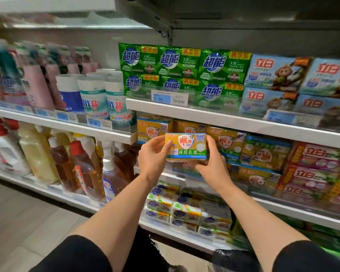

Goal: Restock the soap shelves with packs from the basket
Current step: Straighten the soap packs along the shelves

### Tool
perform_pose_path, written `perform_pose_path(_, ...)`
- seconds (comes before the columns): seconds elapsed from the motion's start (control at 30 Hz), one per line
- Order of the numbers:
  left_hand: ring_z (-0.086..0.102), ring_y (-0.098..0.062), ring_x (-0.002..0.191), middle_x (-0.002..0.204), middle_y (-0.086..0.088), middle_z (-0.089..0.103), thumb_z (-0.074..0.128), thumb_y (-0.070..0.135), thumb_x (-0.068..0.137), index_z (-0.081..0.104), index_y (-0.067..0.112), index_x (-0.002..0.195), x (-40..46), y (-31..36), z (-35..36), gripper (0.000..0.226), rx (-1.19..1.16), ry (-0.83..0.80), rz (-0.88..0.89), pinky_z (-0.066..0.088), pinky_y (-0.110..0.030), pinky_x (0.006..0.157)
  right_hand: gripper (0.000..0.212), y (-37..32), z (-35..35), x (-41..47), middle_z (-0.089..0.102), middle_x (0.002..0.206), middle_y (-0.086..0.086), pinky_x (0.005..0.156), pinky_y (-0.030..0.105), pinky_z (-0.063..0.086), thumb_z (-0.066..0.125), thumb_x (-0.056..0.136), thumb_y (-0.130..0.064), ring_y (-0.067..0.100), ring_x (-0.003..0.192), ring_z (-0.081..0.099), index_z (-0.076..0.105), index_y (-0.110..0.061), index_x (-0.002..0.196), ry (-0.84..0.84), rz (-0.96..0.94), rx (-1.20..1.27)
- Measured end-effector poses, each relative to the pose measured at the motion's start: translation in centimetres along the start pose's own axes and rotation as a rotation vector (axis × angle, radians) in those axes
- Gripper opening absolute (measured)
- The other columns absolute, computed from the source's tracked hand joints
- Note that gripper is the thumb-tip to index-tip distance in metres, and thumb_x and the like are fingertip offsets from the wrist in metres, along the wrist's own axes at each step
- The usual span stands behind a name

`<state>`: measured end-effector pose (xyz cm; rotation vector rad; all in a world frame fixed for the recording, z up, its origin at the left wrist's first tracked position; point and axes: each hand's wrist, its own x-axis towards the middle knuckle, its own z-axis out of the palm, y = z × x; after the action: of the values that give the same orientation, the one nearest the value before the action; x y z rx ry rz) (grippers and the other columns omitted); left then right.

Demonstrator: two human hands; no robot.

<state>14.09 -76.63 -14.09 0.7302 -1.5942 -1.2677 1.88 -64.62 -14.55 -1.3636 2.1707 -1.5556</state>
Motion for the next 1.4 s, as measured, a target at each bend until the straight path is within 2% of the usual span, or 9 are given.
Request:
perform_pose_path(0.07, 0.069, -0.002, 0.087, 0.098, 0.007, 0.073, 0.061, 0.028, 0.094, 0.069, 0.019, 0.116, 0.1, 0.0, 0.4, 0.025, 0.021, -0.02, 0.023, 0.055, -0.019, 0.077, 0.084, -0.1, -0.2, 0.6, 0.056, 0.115, -0.008, 0.08, 0.024, 0.053, 0.07, 0.077, 0.007, 0.011, 0.103, 0.059, 0.032, -0.023, 0.146, 0.074, 0.003, -0.037)
perform_pose_path(0.2, 0.066, -0.009, 0.101, 0.108, 0.005, 0.07, 0.051, 0.015, 0.1, 0.061, 0.017, 0.124, 1.2, 0.8, 1.4, 0.027, -0.203, -0.085, 0.046, 0.053, -0.02, 0.079, 0.054, -0.4, 0.1, 2.1, 0.064, 0.104, 0.0, 0.08, 0.033, 0.056, 0.071, 0.081, -0.002, 0.013, 0.093, 0.061, 0.051, -0.015, 0.129, 0.217, -0.019, -0.04)
perform_pose_path(0.3, 0.06, 0.003, 0.102, 0.115, 0.013, 0.059, 0.05, 0.005, 0.098, 0.05, 0.017, 0.13, 1.7, 1.4, 2.4, 0.034, -0.243, -0.156, 0.045, 0.05, -0.013, 0.08, 0.03, -0.3, 0.5, 3.0, 0.055, 0.087, 0.002, 0.071, 0.035, 0.048, 0.07, 0.085, -0.018, 0.018, 0.084, 0.05, 0.056, -0.007, 0.109, 0.335, 0.067, -0.133)
perform_pose_path(0.47, 0.036, -0.016, 0.124, 0.126, -0.001, 0.044, 0.051, -0.005, 0.091, 0.048, 0.015, 0.139, 2.9, -0.1, 3.4, 0.052, 0.328, -0.16, 0.182, 0.037, -0.03, 0.107, 0.031, 0.2, 1.2, 3.6, 0.047, 0.067, 0.001, 0.054, 0.03, 0.039, 0.069, 0.086, -0.02, 0.021, 0.066, 0.051, 0.045, -0.009, 0.071, 0.437, 0.185, -0.354)
perform_pose_path(0.67, 0.031, -0.025, 0.124, 0.134, -0.011, 0.038, 0.073, 0.013, 0.081, 0.042, 0.011, 0.14, 3.4, -1.6, 1.9, 0.067, 0.525, 0.251, 0.228, 0.031, -0.024, 0.099, 0.038, 0.0, 1.3, 3.4, 0.059, 0.092, 0.01, 0.06, 0.033, 0.045, 0.072, 0.083, -0.034, 0.026, 0.075, 0.056, 0.042, -0.013, 0.089, 0.405, 0.231, -0.507)
perform_pose_path(0.87, -0.005, -0.025, 0.148, 0.16, -0.014, -0.007, 0.072, 0.028, 0.086, 0.01, 0.018, 0.155, 3.8, -3.6, 0.9, 0.092, 0.577, 0.086, 0.05, 0.011, -0.036, 0.118, 0.074, 1.4, 2.9, 3.8, 0.052, 0.11, 0.016, 0.058, 0.029, 0.039, 0.063, 0.081, -0.059, 0.029, 0.082, 0.055, 0.017, -0.043, 0.137, 0.271, 0.041, -0.749)
perform_pose_path(1.0, -0.004, -0.026, 0.148, 0.16, -0.015, -0.005, 0.072, 0.037, 0.085, 0.014, 0.019, 0.154, 4.1, -4.1, 0.9, 0.092, 0.513, 0.063, 0.063, 0.011, -0.039, 0.118, 0.068, 1.0, 3.7, 4.6, 0.038, 0.134, 0.014, 0.066, 0.036, 0.05, 0.053, 0.088, -0.059, 0.031, 0.101, 0.058, 0.019, -0.046, 0.145, 0.338, 0.096, -0.71)
perform_pose_path(1.13, 0.002, -0.029, 0.148, 0.159, -0.015, -0.002, 0.074, 0.05, 0.077, 0.019, 0.023, 0.151, 4.8, -4.8, 1.2, 0.096, 0.452, 0.06, 0.094, 0.016, -0.041, 0.118, 0.062, 0.8, 4.5, 5.5, 0.039, 0.127, 0.015, 0.073, 0.041, 0.056, 0.051, 0.088, -0.059, 0.033, 0.108, 0.053, 0.028, -0.039, 0.143, 0.419, 0.123, -0.702)
perform_pose_path(1.4, 0.027, -0.03, 0.139, 0.147, -0.015, 0.024, 0.068, 0.034, 0.088, 0.041, 0.013, 0.136, 5.8, -5.4, 2.3, 0.059, 0.569, 0.145, 0.087, 0.037, -0.044, 0.11, 0.056, 2.0, 3.9, 5.8, 0.043, 0.127, 0.016, 0.077, 0.044, 0.051, 0.056, 0.092, -0.047, 0.036, 0.103, 0.054, 0.038, -0.033, 0.144, 0.368, -0.033, -0.601)
